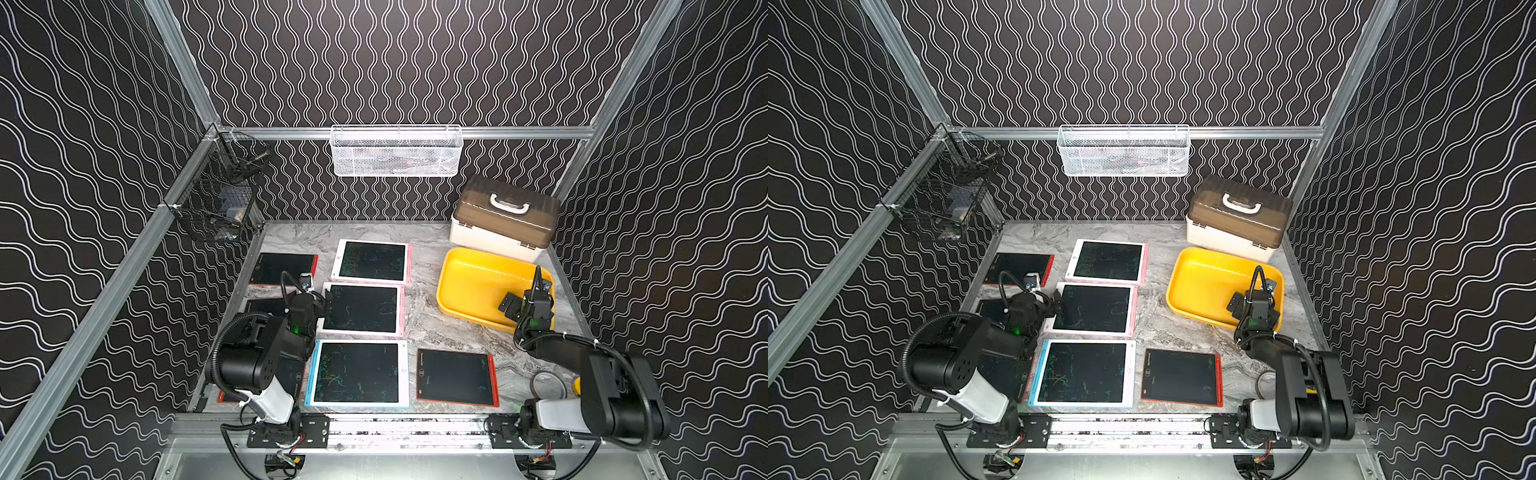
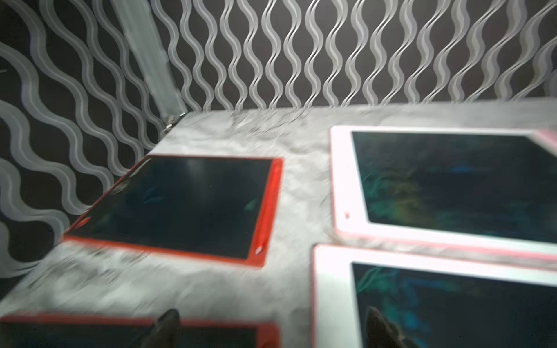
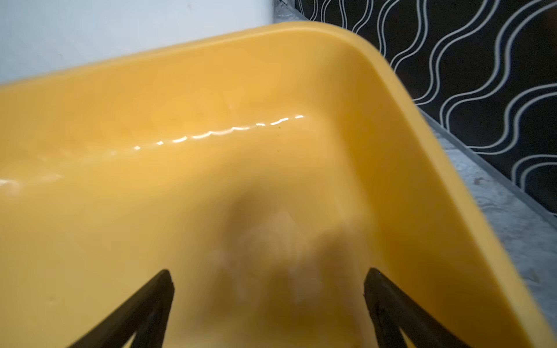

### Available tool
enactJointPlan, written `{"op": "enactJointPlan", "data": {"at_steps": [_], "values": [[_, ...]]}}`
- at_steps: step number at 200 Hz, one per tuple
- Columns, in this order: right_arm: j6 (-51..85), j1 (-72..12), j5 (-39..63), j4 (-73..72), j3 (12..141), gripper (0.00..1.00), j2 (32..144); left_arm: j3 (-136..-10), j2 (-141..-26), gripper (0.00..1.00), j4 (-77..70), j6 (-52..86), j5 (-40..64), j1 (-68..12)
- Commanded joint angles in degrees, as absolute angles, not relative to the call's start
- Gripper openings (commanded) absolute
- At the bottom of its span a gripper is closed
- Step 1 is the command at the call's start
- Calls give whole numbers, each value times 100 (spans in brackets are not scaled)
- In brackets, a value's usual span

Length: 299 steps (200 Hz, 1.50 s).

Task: Take out the writing tablet from the storage box
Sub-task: Reset both arms

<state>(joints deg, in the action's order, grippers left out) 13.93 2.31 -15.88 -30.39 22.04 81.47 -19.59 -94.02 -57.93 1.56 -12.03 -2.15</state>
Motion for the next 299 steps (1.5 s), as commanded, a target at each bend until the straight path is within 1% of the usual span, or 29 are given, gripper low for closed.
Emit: {"op": "enactJointPlan", "data": {"at_steps": [1,12,21,39,60,94,135,160,299], "values": [[843,223,-942,-4395,2296,100,8396,-1971,-9463,99,-6157,218,-602,-100],[815,228,-905,-4504,2273,100,8482,-1991,-9437,99,-6075,233,-589,-97],[748,234,-886,-4955,2119,100,8640,-1986,-9461,99,-6121,222,-589,-91],[543,199,-611,-5318,2108,100,9010,-2008,-9474,99,-6108,197,-622,-91],[608,185,-731,-5595,2113,100,9334,-2015,-9466,99,-6070,204,-654,-97],[587,195,-650,-5748,2036,100,9327,-2024,-9470,99,-6047,197,-677,-99],[300,193,-109,-6000,2066,100,9532,-2049,-9474,99,-6020,180,-711,-118],[521,219,-379,-5243,2429,100,9531,-2126,-9509,99,-5890,142,-806,-174],[478,220,-439,-5439,2364,100,9533,-2103,-9444,99,-5888,10,-963,-329]]}}
